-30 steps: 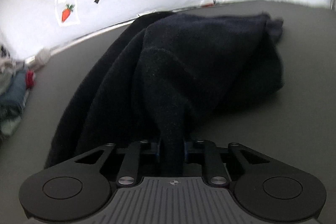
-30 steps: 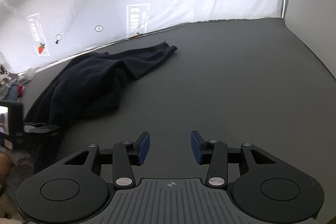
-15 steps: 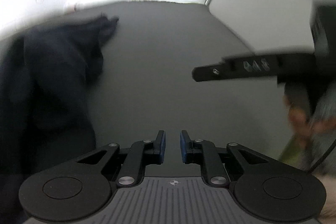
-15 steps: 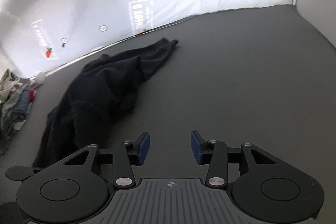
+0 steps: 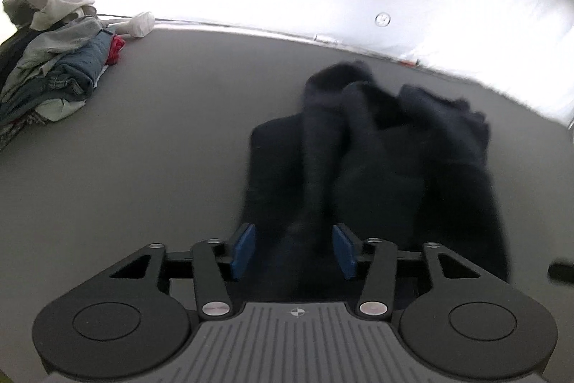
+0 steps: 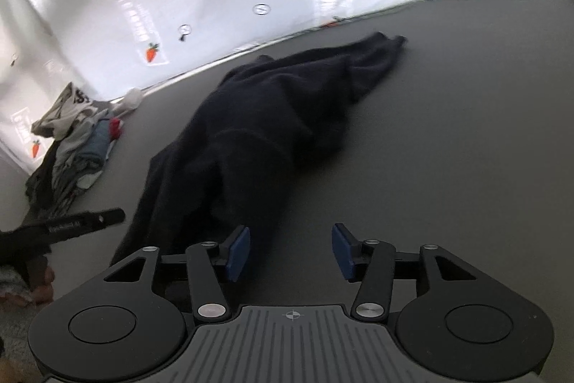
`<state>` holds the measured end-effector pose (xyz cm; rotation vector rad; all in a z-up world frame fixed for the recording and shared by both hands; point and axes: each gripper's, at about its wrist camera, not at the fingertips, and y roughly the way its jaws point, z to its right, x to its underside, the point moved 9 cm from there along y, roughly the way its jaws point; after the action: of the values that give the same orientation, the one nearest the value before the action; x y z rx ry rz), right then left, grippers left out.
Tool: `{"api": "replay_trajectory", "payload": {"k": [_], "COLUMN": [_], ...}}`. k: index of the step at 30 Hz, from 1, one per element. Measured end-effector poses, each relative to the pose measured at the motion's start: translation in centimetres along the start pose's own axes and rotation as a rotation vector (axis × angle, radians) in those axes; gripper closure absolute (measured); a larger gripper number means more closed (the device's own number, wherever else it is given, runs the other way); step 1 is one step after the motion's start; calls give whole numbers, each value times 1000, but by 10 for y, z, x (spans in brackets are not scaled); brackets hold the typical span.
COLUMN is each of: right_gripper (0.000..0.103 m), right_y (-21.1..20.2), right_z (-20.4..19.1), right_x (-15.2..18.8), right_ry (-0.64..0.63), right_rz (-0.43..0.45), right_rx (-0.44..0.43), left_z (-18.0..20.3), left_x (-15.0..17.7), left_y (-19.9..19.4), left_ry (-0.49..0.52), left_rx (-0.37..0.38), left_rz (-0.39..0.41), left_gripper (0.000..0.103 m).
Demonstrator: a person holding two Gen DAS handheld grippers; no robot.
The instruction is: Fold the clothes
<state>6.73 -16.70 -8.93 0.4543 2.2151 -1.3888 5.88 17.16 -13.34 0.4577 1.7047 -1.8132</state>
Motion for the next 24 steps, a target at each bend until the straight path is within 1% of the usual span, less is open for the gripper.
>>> {"api": "replay_trajectory", "payload": {"k": [2,3,4,5,6,7,8,9,10,12,13,15,16,17,18,21,22,23,24], "right_gripper": [29,24,23,24,35,49,81,89,90,91,92,93,93,93,93,93,93,93,93], "right_y": [17,26,38,54,67,82,96,102,101,76,60,29,9,-19,-45,-116,-141,-165,-179], "right_z": [-11,-14,-16,-18,-17,-17,-15,-14,-14,-18,-19,-14,-8,5,18,55,68,82,92], "right_x": [-6,-9,-11,-12,-12,-11,-10,-9,-10,-21,-27,-37,-43,-50,-56,-64,-65,-63,-60], "right_ry": [-4,-3,0,6,11,16,28,40,46,10,-15,-34,-27,-5,25,99,120,138,147], "right_rz": [-4,-7,-22,-48,-75,-107,-138,-149,-131,-18,42,133,186,252,301,405,436,459,468], "right_rx": [-1,0,8,28,55,83,107,121,128,155,182,250,292,348,394,508,544,587,617], "left_z": [5,9,15,21,27,31,33,34,35,37,37,42,44,46,48,62,70,76,81], "left_x": [2,3,2,0,1,1,1,1,2,-2,-4,-17,-23,-29,-36,-54,-59,-60,-60], "left_y": [8,16,29,43,55,64,70,76,79,75,71,48,37,26,15,-15,-22,-23,-21], "left_ry": [47,77,107,138,167,182,189,196,197,179,177,199,195,187,179,197,212,222,226], "left_rx": [42,60,61,47,22,0,-20,-39,-50,-63,-73,-135,-154,-171,-187,-214,-212,-206,-199], "left_rz": [-11,-18,-27,-39,-50,-58,-64,-70,-74,-50,-35,59,94,129,164,258,278,281,276], "left_gripper": [38,31,30,30,30,35,40,54,67,82,85,85,85,85,88,88,88,88,88]}}
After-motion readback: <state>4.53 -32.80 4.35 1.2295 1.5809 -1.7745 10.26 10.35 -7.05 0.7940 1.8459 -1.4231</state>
